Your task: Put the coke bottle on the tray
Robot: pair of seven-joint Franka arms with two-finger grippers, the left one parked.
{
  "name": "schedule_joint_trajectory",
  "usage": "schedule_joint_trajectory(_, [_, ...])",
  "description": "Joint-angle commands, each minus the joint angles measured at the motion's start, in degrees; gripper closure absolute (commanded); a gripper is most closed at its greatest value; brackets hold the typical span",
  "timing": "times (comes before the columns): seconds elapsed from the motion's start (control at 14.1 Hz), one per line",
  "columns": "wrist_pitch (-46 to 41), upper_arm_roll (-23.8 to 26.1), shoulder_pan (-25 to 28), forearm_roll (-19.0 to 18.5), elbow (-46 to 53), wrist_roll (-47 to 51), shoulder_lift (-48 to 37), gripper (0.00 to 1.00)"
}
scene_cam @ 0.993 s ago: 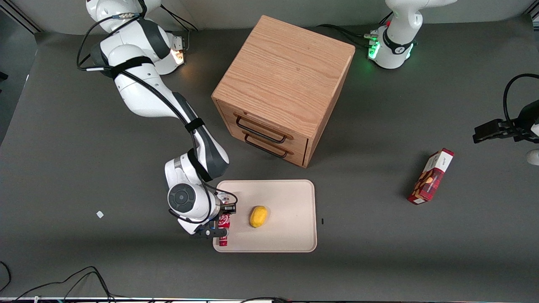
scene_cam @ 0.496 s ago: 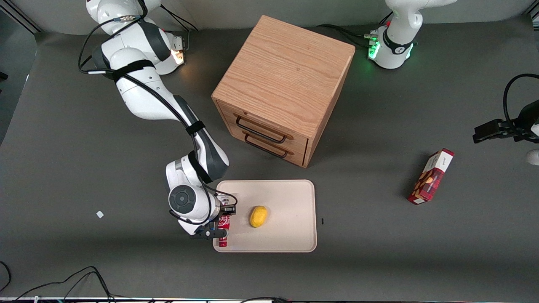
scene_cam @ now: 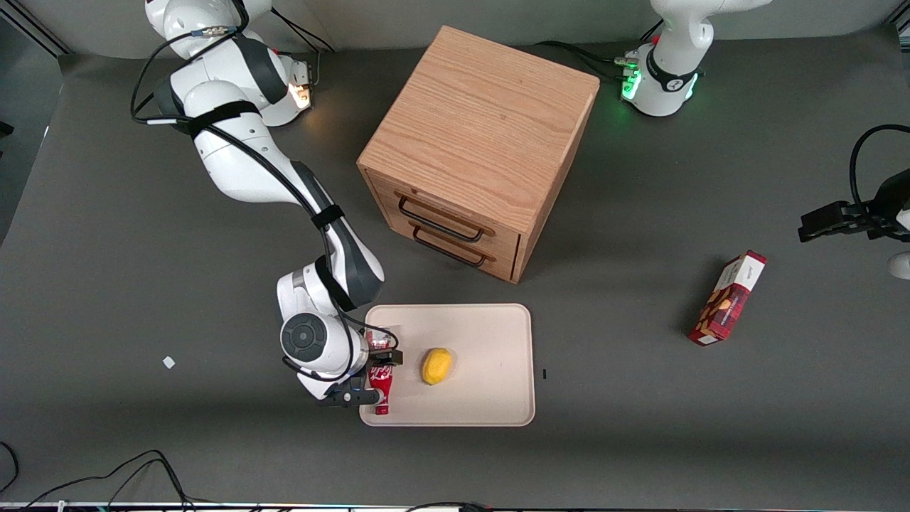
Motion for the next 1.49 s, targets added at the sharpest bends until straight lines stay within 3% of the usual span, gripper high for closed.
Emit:
schedule_joint_trajectory(0.0, [-0.32, -0.19, 0.12, 0.79, 1.25, -0.54, 0.33, 0.00])
schedule_joint_trajectory(0.5, [-1.02, -0.02, 0.03, 0.88, 1.25, -0.28, -0.54, 0.00])
schedule_joint_trajectory(0.78, [-7.78, 0.16, -1.36, 1.49, 0.81, 4.03, -6.59, 0.00])
schedule_joint_trajectory(0.99, [-14.02, 0.16, -3.21, 2.64, -8.03, 3.06, -15.80, 0.00])
schedule_joint_trajectory(1.42, [-17.98, 0.16, -7.52, 2.46, -32.29, -5.19, -39.27, 0.00])
